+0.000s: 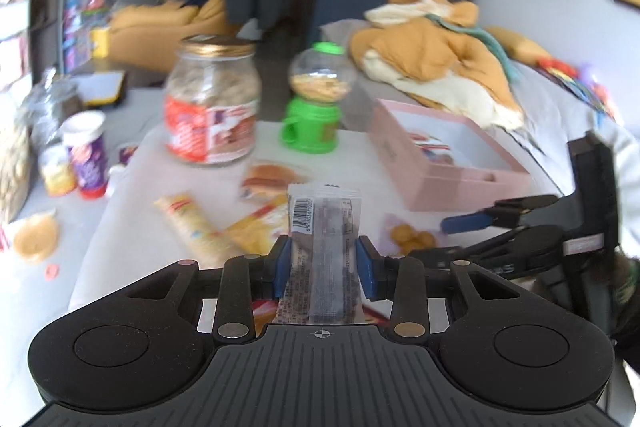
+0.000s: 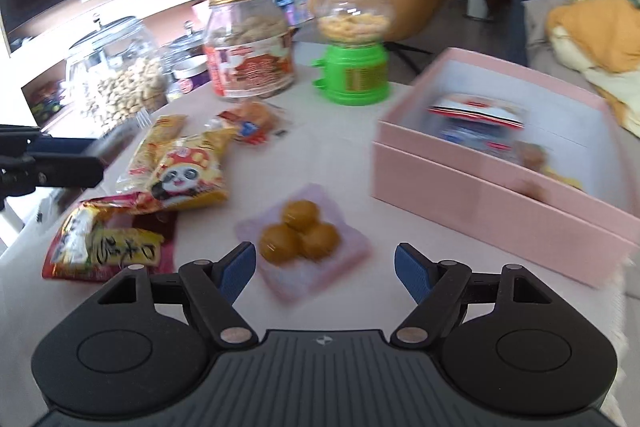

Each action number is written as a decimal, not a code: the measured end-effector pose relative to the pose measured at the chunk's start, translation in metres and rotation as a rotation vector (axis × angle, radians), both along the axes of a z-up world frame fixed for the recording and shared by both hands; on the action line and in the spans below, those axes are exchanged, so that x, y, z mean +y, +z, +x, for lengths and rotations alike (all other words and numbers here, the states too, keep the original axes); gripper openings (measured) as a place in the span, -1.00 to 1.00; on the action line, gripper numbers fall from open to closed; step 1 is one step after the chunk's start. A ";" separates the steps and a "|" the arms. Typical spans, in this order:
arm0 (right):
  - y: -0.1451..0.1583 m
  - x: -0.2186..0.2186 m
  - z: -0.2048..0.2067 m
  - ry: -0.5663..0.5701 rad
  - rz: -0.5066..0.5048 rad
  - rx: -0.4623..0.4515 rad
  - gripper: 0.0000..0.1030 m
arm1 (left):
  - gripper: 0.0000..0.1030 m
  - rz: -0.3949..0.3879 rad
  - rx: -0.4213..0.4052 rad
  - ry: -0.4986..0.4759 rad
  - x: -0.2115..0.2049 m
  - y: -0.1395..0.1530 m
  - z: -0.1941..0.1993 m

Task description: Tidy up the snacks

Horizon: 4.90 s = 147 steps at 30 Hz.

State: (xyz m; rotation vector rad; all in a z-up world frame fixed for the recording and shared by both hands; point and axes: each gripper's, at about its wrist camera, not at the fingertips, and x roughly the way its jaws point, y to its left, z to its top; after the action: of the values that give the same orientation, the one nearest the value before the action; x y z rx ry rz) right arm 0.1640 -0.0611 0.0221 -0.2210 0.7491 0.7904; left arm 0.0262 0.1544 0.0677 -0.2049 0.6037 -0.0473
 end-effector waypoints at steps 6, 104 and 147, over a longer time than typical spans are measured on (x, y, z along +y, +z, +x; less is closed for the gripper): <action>-0.016 0.041 0.000 0.092 -0.087 -0.064 0.68 | -0.23 -0.053 0.016 -0.002 0.020 -0.012 0.001; 0.018 0.147 -0.008 0.023 -0.094 0.000 -0.06 | -0.31 0.073 0.148 0.182 0.073 -0.055 0.033; 0.030 -0.067 -0.059 -0.223 -0.037 0.014 -0.29 | -0.43 -0.040 -0.152 -0.120 -0.071 0.076 0.028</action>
State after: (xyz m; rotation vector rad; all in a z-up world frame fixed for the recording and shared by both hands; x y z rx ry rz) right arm 0.1055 -0.1281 0.0525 -0.1620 0.7870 0.5671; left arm 0.0539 0.0830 0.1436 -0.2018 0.4631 -0.1895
